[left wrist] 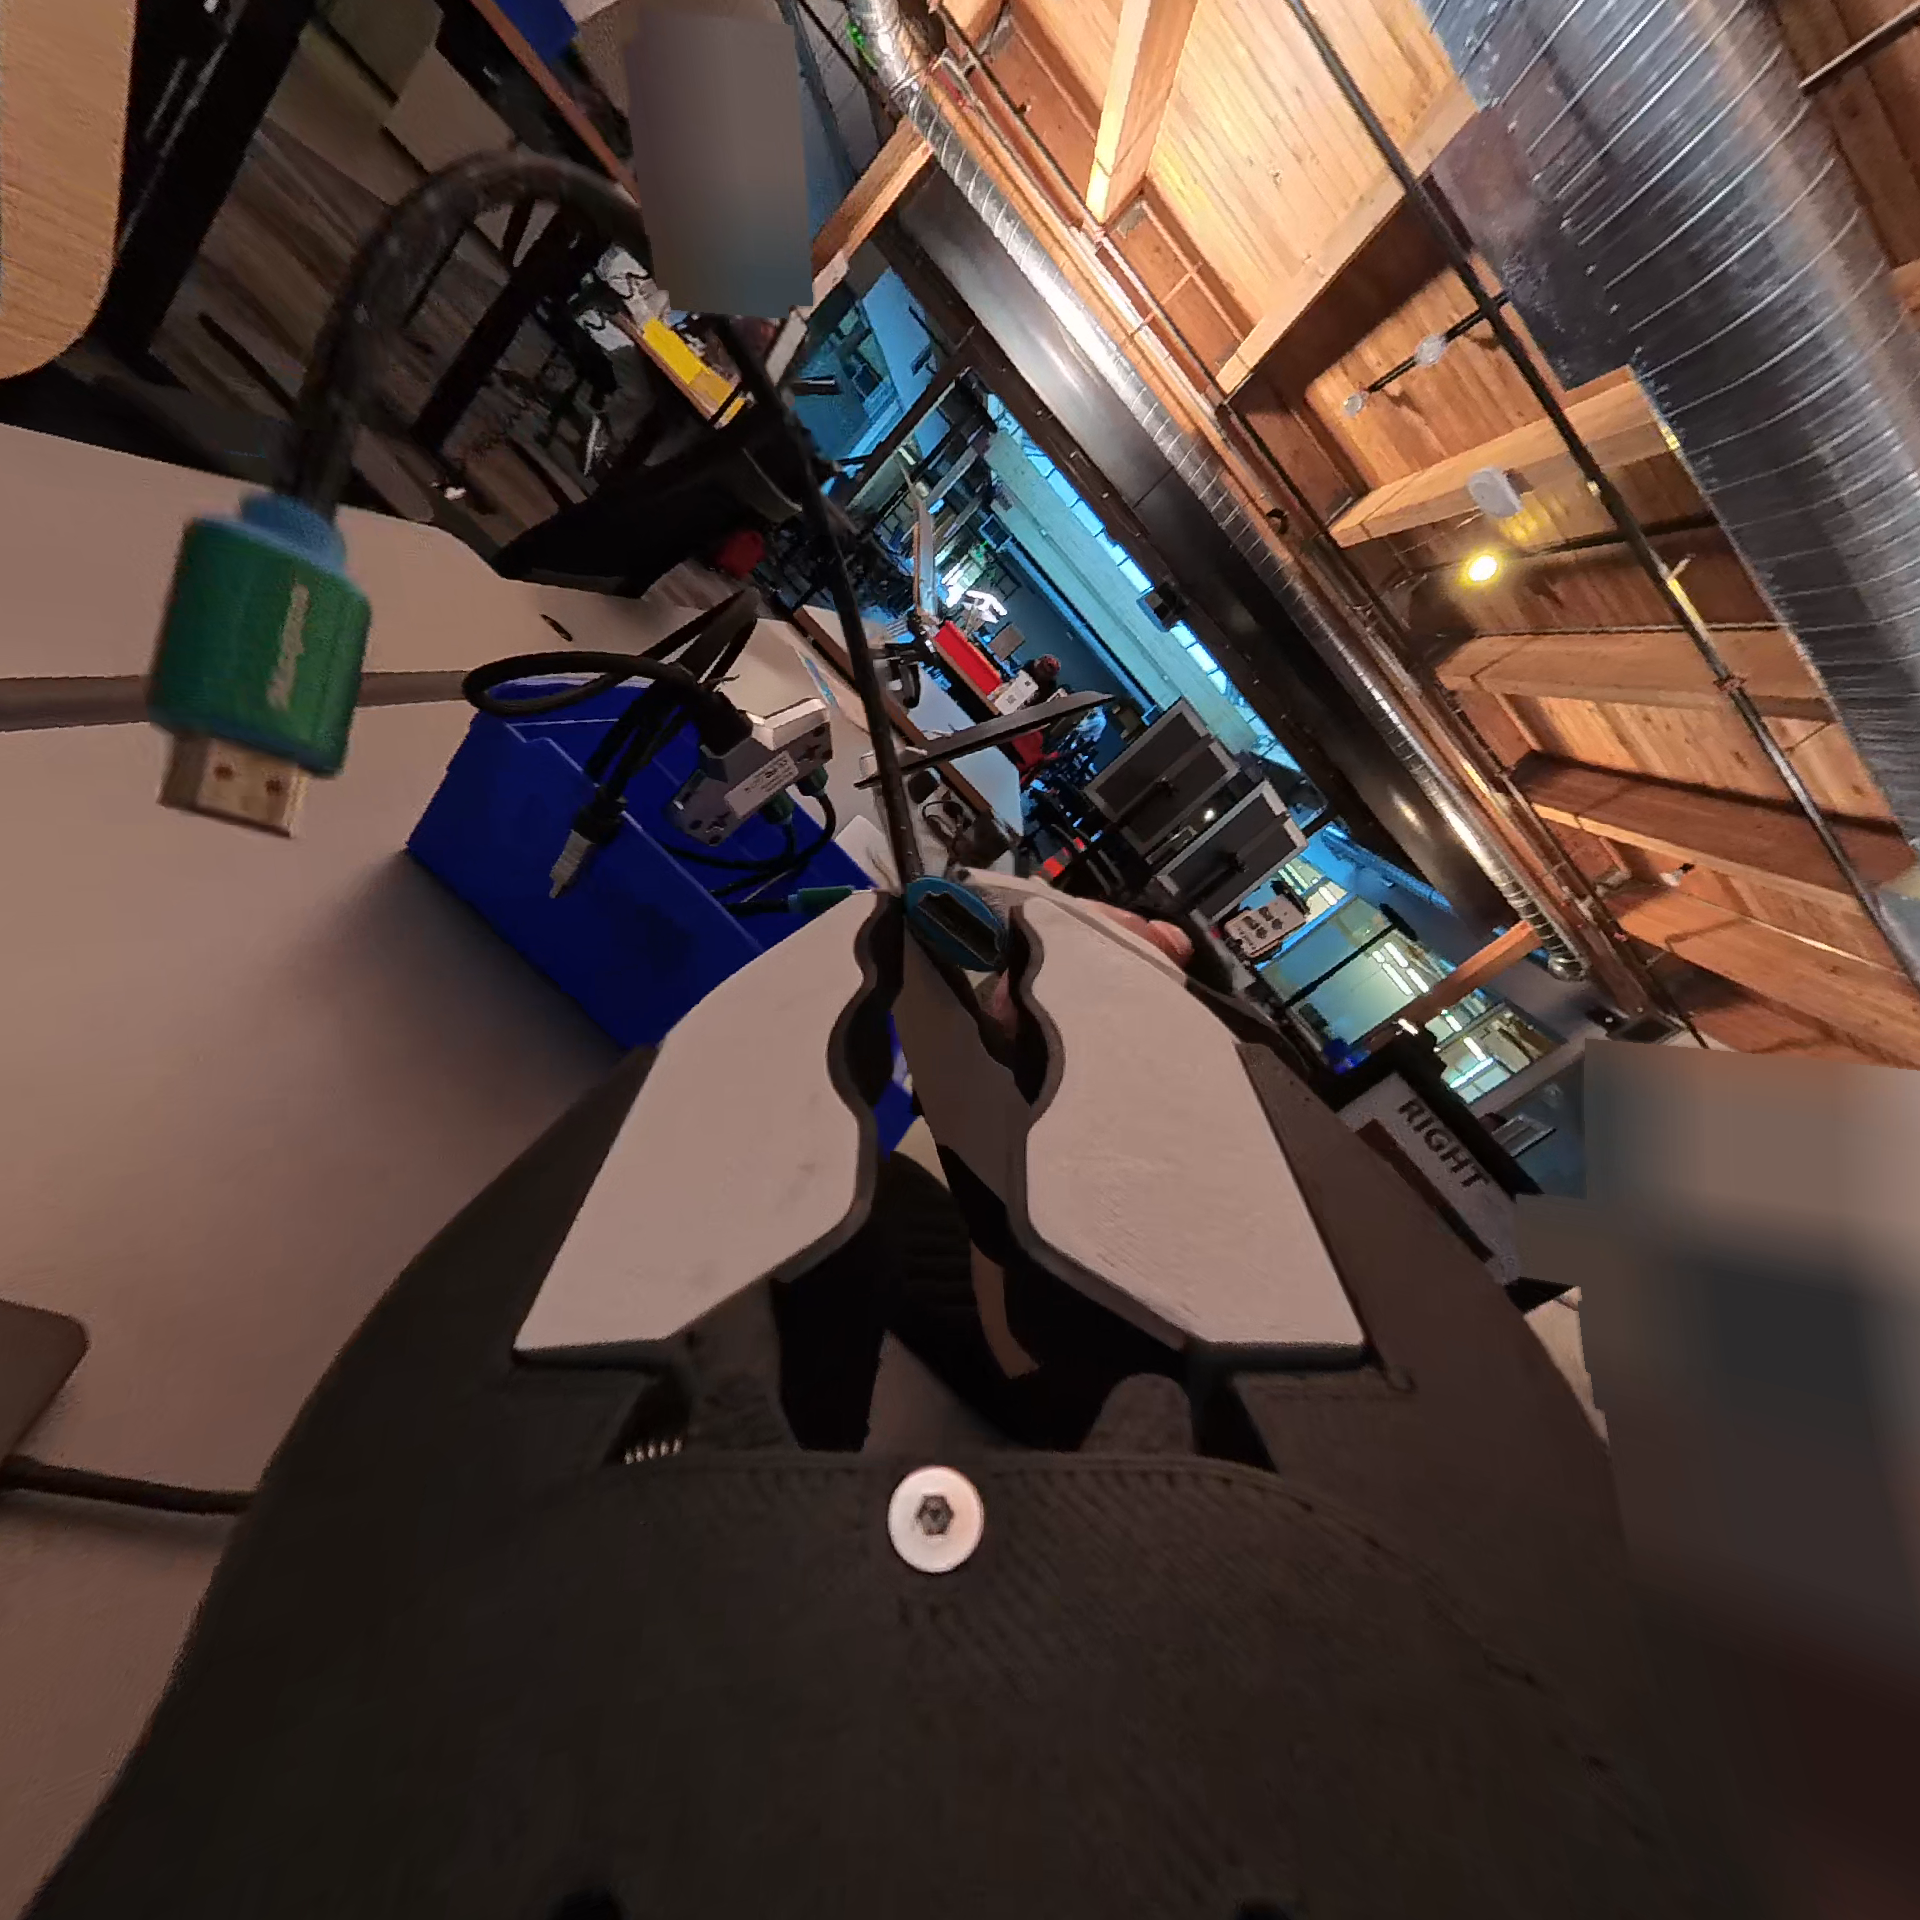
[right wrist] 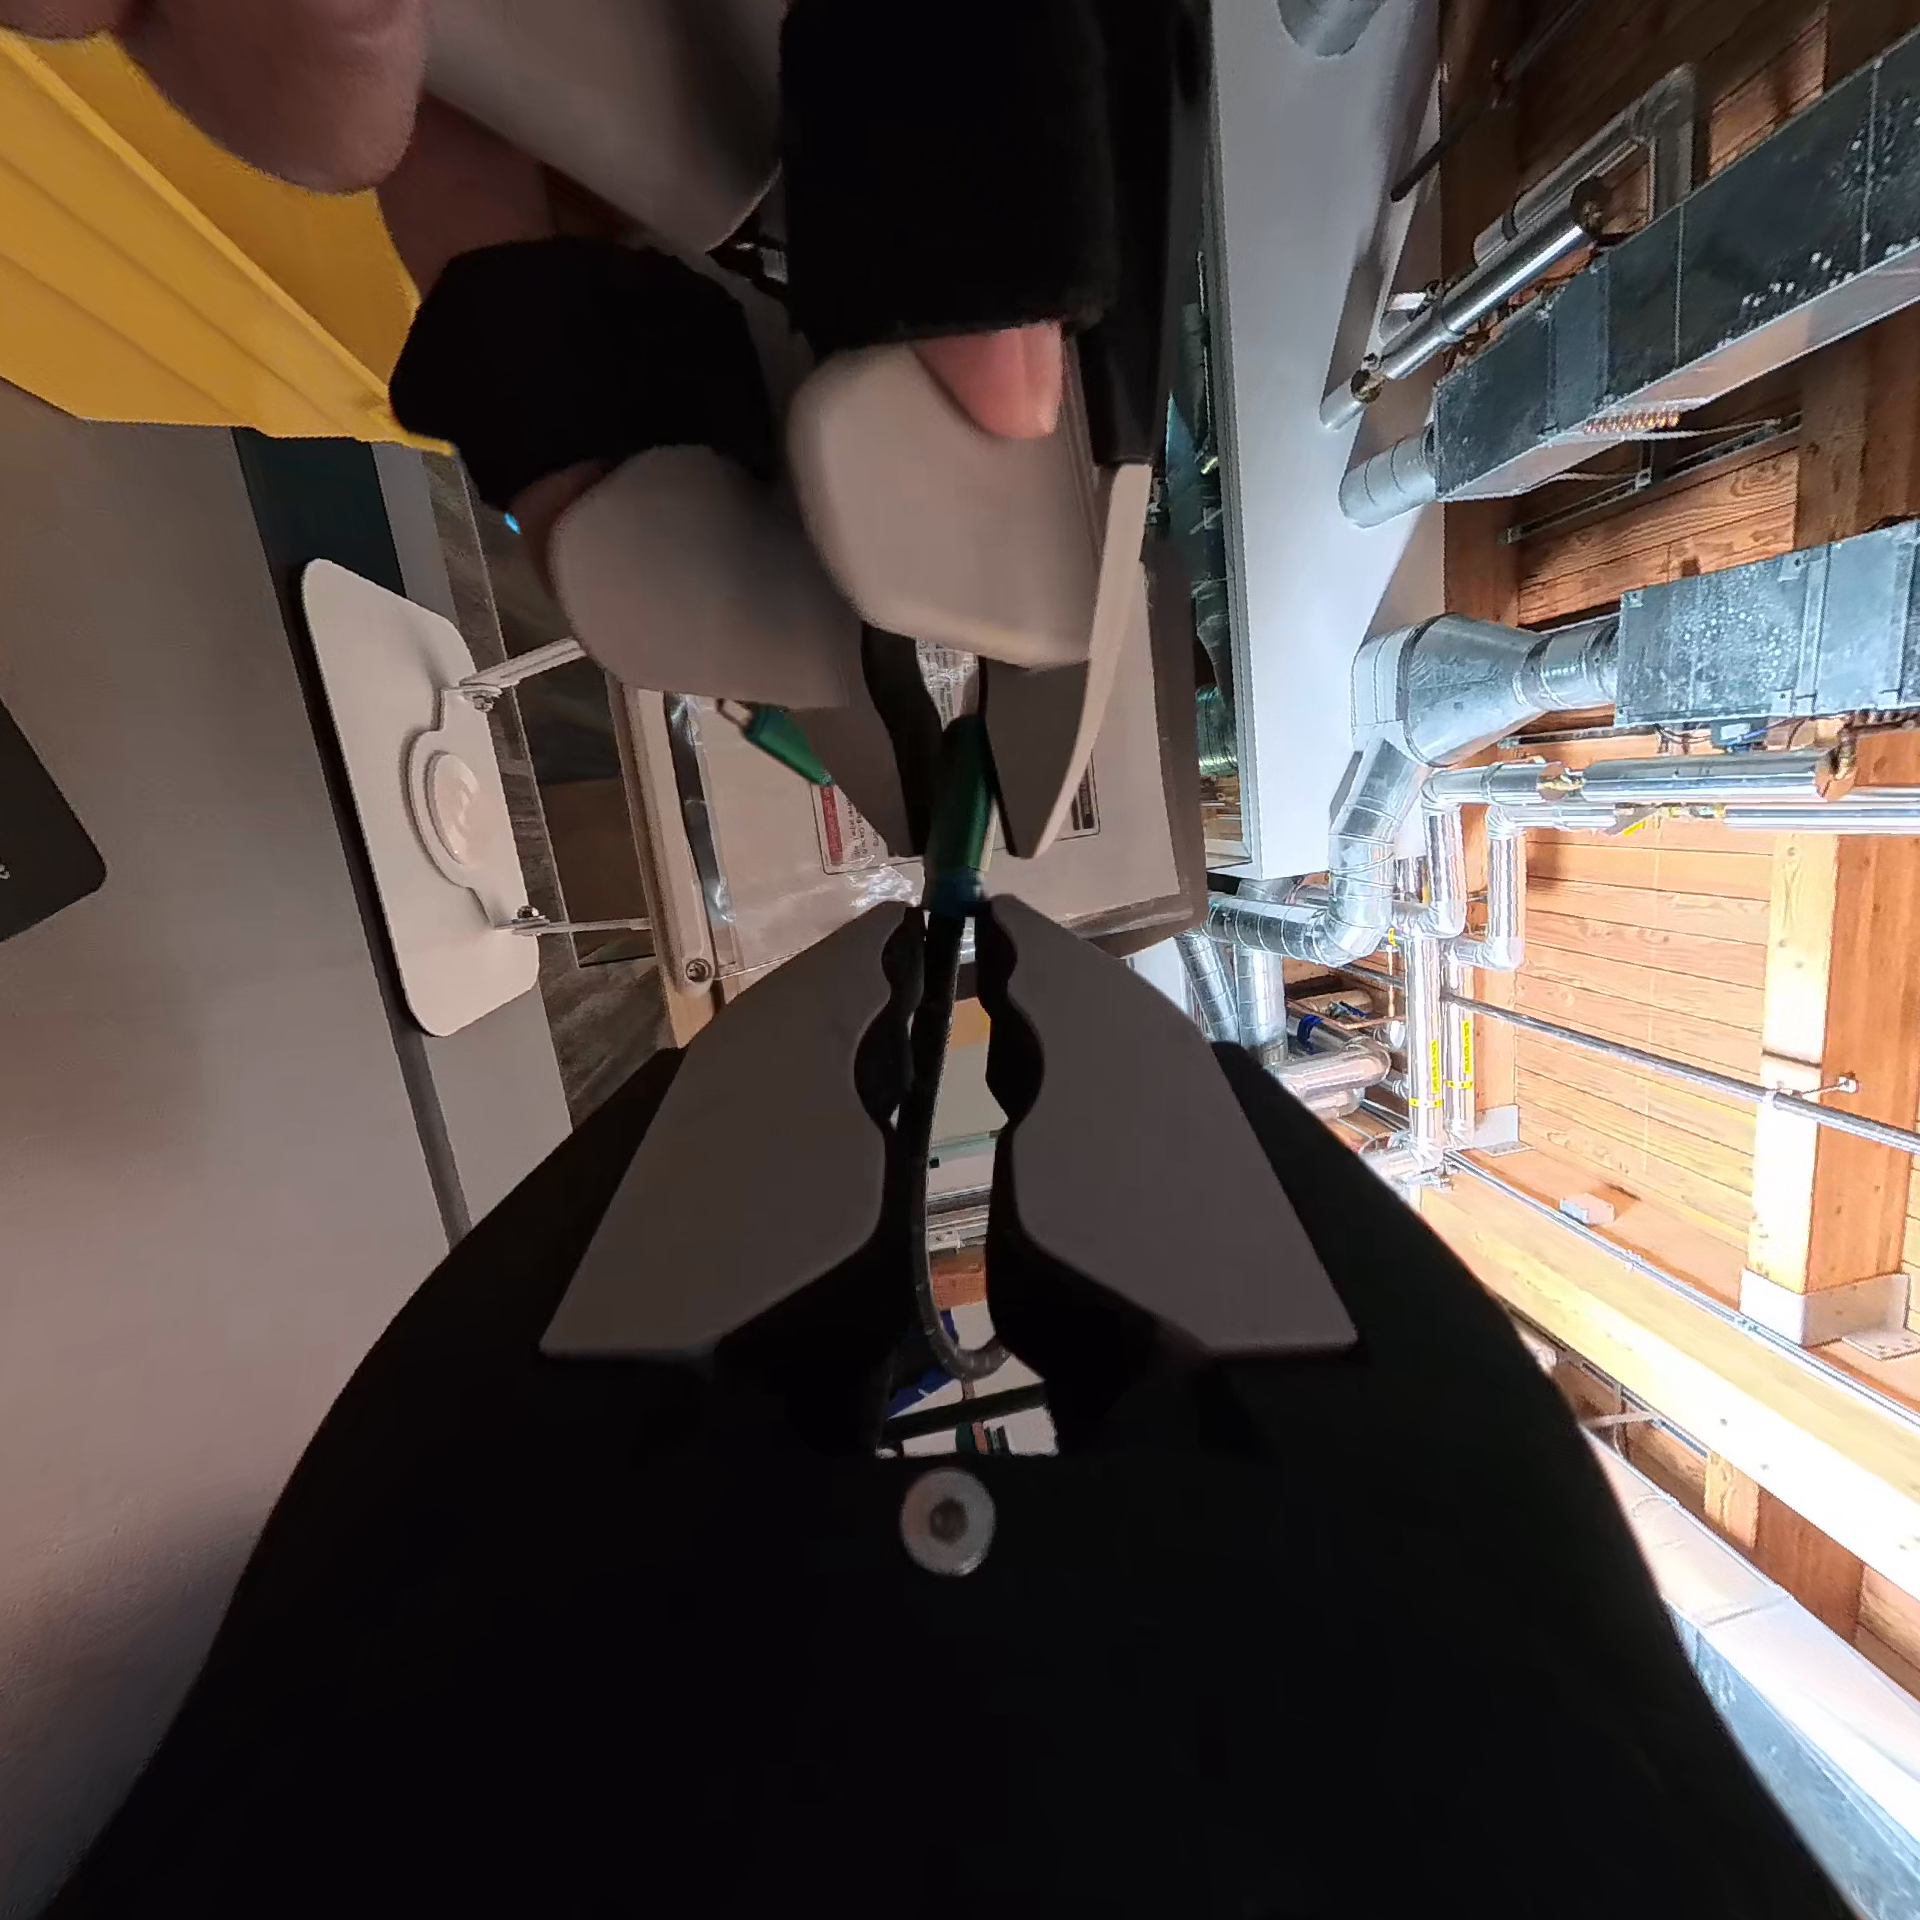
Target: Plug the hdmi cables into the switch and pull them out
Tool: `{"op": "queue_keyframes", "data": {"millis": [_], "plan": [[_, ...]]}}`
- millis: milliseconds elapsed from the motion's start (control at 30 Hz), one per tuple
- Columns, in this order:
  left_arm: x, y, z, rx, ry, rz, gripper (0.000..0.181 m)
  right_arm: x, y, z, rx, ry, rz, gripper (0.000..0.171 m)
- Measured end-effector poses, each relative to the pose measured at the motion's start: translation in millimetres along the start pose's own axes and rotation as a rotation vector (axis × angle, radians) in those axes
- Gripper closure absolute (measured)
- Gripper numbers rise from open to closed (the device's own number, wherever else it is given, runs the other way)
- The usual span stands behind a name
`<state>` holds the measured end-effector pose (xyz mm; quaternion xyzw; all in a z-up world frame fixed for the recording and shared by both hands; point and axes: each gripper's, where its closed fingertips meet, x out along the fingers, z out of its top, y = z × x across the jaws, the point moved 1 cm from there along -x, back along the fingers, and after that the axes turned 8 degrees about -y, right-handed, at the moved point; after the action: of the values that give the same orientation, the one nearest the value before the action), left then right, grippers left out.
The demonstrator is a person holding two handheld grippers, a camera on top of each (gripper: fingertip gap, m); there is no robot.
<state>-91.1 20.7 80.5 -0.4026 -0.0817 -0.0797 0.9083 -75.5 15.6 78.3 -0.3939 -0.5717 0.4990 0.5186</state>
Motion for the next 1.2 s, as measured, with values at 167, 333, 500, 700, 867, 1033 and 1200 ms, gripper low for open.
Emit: {"op": "queue_keyframes", "data": {"millis": [167,333,500,700,867,1033,1200], "plan": [[-1,5,-1,0.059,0.016,0.037,0.165,1,3,0,-0.020,-0.011,-0.008,0.160],[1,-2,2,0.113,-0.007,0.002,0.166,0,-6,-2,0.069,-0.027,-0.050,0.159],[0,-11,6,0.154,-0.021,-0.027,0.166,-1,-12,-14,0.104,0.016,-0.059,0.163],[1,-14,6,0.107,-0.041,-0.025,0.165,-6,-16,-11,-0.030,0.011,-0.161,0.163],[1,1,-5,0.065,0.038,0.033,0.166,-4,0,-10,-0.149,-0.055,-0.156,0.163],[2,0,-15,0.032,0.120,-0.007,0.168,-7,-1,-14,-0.196,-0.089,-0.161,0.163],[4,-6,-12,0.077,0.092,-0.034,0.169,-7,-9,-14,-0.143,-0.076,-0.193,0.163]]}}
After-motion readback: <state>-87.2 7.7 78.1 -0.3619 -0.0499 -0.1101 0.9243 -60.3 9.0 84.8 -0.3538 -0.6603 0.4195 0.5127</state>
